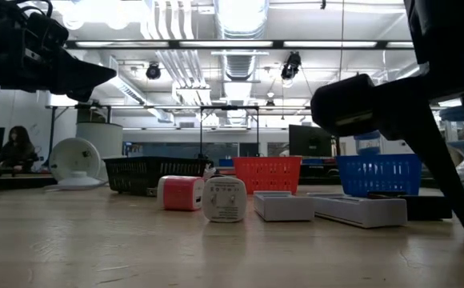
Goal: Pick & Place Office items
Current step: Put the white charger adapter into the red basket
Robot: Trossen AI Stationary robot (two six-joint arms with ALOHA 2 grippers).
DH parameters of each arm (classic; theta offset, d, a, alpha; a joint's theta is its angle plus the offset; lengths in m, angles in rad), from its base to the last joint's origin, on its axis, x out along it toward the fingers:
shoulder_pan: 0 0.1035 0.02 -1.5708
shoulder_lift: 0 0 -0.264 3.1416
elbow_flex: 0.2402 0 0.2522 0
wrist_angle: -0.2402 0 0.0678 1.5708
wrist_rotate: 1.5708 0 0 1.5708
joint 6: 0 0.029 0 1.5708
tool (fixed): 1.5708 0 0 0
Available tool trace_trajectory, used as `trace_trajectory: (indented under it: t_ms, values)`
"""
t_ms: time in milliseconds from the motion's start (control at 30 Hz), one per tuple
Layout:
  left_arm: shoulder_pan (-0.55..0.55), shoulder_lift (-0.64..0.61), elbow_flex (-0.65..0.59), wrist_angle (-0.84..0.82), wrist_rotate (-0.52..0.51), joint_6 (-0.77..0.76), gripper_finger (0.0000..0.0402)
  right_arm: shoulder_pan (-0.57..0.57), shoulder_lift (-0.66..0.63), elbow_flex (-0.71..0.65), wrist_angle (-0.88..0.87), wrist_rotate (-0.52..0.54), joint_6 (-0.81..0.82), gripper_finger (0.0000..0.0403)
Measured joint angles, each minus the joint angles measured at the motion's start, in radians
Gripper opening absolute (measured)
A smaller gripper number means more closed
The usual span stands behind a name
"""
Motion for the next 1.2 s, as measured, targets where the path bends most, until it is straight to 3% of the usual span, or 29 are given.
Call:
trace_trajectory:
  t_ms: [400, 667, 800, 1067, 1200]
  values:
    - [0.000, 0.000, 0.000, 0.000, 0.000, -0.003, 0.0016, 0.000, -0.005, 0.000, -0.016, -0.034, 0.038, 0.0130]
    - [0.000, 0.001, -0.001, 0.000, 0.000, -0.004, 0.0016, -0.004, -0.095, -0.004, -0.054, -0.027, 0.117, 0.0132]
    - [0.000, 0.001, -0.001, 0.000, 0.000, -0.006, 0.0016, -0.019, -0.201, -0.005, -0.052, 0.030, 0.160, 0.0131]
    - [0.000, 0.002, -0.001, 0.000, -0.005, -0.008, 0.0016, -0.062, -0.505, -0.012, 0.009, 0.254, 0.159, 0.0131]
    - [0.000, 0.002, -0.001, 0.000, -0.004, -0.008, 0.0016, -0.111, -0.696, -0.090, 0.141, 0.292, 0.145, 0.0131]
